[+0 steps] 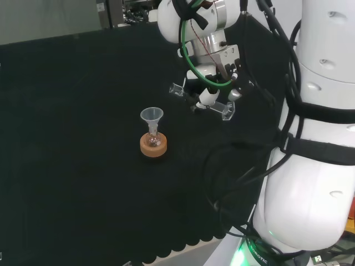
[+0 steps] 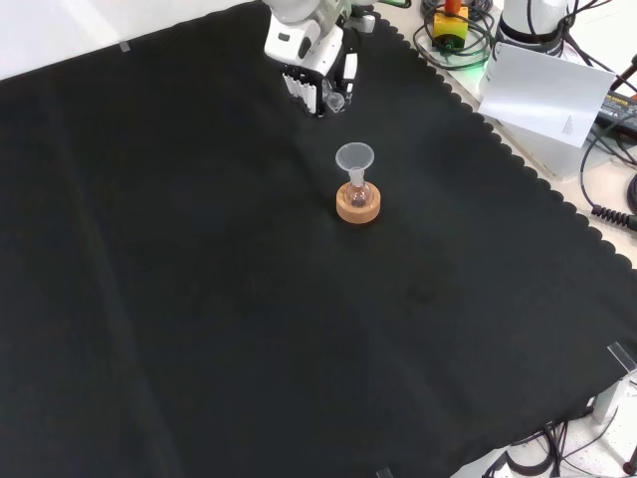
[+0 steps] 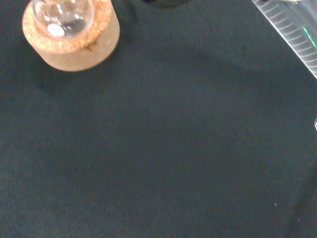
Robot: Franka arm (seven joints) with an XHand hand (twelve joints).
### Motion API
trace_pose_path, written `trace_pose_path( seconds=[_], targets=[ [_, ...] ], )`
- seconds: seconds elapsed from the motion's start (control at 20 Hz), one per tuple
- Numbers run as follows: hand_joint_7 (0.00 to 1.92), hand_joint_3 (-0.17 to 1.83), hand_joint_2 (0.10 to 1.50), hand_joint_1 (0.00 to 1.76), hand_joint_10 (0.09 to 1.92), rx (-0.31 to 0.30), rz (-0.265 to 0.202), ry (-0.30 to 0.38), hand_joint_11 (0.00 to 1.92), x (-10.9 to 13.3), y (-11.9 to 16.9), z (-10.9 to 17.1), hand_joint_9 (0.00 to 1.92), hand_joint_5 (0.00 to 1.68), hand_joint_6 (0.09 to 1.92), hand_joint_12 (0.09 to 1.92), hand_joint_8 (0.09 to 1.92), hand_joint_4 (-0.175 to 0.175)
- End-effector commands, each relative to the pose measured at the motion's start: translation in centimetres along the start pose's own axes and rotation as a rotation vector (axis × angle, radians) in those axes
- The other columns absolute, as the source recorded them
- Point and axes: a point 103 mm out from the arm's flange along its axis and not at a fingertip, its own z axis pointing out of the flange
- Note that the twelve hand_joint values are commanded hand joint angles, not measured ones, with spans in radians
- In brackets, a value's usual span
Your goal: Pour the water from the graduated cylinder into the round-bottom flask.
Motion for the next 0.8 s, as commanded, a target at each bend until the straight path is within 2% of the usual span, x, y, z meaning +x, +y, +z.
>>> trace_pose_path(
  seconds=[0.05, 0.35, 0.8],
  targets=[
    [1.30, 0.00, 1.10, 1.15, 0.09, 0.071, 0.012, -0.043, 1.26, 0.1, -0.4, 0.4, 1.43, 1.02, 0.96, 0.75, 0.26, -0.144],
    [1.30, 0.00, 1.10, 1.15, 0.09, 0.085, 0.015, -0.064, 1.26, 0.3, -0.4, 0.3, 1.43, 1.02, 0.96, 0.75, 0.25, -0.144],
    [1.30, 0.00, 1.10, 1.15, 0.09, 0.165, 0.014, -0.136, 1.27, 2.1, 0.5, -0.1, 1.43, 1.02, 0.96, 0.75, 0.25, -0.144]
  ],
)
